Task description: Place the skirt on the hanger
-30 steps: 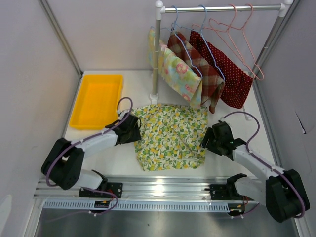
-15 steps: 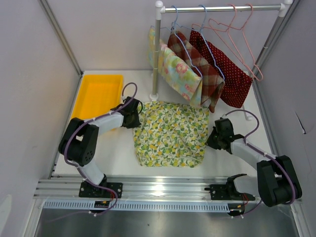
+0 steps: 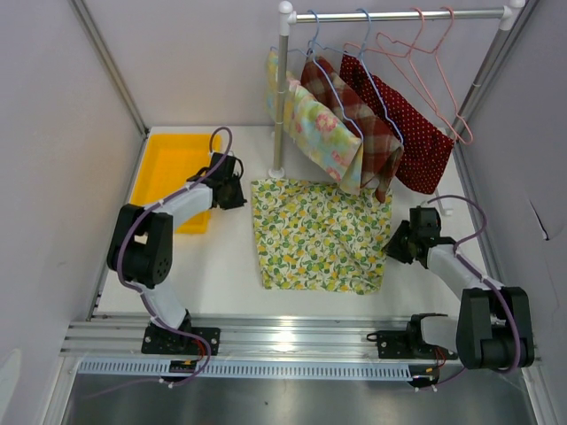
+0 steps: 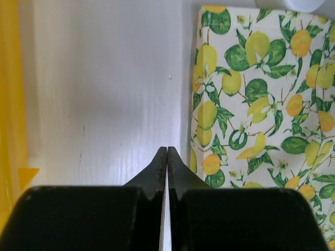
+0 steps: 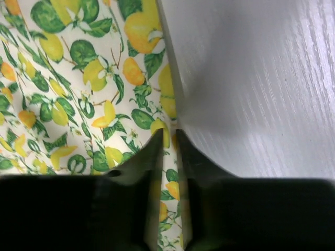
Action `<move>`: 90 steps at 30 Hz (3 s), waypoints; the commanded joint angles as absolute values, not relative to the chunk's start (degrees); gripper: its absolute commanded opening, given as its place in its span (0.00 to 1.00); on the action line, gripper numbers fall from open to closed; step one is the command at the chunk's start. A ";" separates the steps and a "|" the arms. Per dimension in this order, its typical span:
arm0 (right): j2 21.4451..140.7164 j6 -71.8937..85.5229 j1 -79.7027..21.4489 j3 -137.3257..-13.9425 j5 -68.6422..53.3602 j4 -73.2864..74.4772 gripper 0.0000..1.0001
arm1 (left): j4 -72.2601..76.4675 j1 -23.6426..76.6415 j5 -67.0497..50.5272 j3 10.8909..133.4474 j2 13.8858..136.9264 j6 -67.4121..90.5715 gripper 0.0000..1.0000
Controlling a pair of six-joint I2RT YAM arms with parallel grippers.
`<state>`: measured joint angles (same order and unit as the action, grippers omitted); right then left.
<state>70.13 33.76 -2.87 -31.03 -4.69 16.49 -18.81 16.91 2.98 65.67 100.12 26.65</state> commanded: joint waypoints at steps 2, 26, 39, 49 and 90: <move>66.02 31.82 -2.64 -32.87 -7.38 18.71 0.38 | -16.79 16.44 -3.25 64.61 98.71 24.96 0.19; 47.64 33.92 -8.79 -34.63 -6.51 30.41 0.58 | -11.34 38.05 -0.88 33.66 69.97 37.79 0.47; 47.46 33.93 -9.84 -34.01 -5.54 30.41 0.58 | -14.33 36.04 0.80 28.66 67.94 39.20 0.00; 45.70 33.31 -8.44 -34.36 -6.85 31.55 0.58 | -11.07 27.60 -6.50 23.90 67.68 39.47 0.09; 100.72 15.04 9.41 -123.57 -23.04 13.80 0.68 | -32.17 26.98 -15.03 52.47 48.16 22.94 0.58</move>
